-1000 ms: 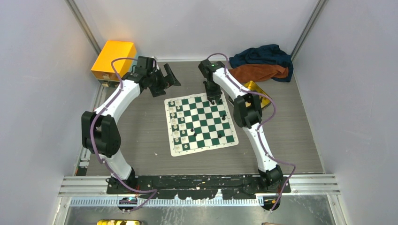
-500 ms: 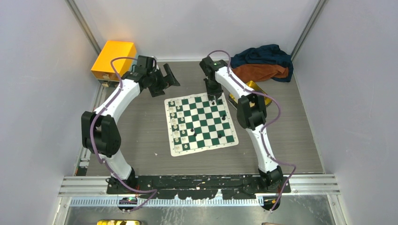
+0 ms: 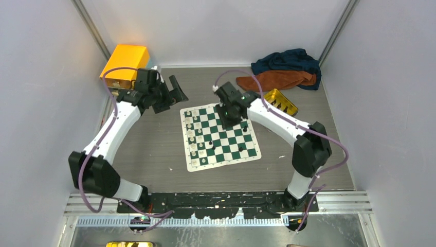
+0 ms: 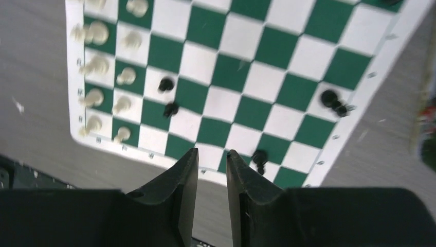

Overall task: Set up the chess pieces on the board
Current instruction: Pick up the chess piece from the chessboard.

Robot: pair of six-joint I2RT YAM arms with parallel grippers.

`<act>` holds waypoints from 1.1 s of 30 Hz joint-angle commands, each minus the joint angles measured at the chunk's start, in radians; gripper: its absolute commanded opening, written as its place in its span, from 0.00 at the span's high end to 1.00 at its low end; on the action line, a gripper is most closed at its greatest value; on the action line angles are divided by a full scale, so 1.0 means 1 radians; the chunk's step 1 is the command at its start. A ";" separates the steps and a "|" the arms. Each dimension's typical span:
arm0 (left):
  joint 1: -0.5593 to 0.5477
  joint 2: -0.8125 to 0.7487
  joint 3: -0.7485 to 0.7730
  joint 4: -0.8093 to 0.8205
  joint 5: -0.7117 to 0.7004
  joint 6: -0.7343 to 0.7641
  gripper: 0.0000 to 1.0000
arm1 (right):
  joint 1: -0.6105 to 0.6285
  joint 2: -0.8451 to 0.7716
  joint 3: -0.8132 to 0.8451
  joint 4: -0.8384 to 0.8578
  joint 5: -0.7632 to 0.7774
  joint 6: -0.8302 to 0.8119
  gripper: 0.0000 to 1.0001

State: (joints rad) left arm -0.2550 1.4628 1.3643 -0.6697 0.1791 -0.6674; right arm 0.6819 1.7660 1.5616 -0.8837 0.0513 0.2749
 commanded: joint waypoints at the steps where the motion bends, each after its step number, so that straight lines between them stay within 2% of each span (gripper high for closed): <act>1: 0.000 -0.120 -0.076 -0.003 -0.056 0.013 0.00 | 0.069 -0.122 -0.185 0.205 -0.102 -0.007 0.66; 13: -0.015 -0.266 -0.185 -0.004 -0.101 -0.018 0.00 | 0.206 -0.085 -0.322 0.361 -0.069 -0.025 0.61; 23: -0.018 -0.282 -0.200 -0.002 -0.100 -0.015 0.00 | 0.211 0.037 -0.293 0.384 -0.055 -0.033 0.60; 33: -0.018 -0.291 -0.209 0.012 -0.096 0.001 0.00 | 0.210 0.091 -0.261 0.388 -0.054 -0.045 0.60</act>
State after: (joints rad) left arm -0.2691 1.2053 1.1530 -0.6910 0.0940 -0.6765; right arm 0.8928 1.8503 1.2453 -0.5297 -0.0189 0.2451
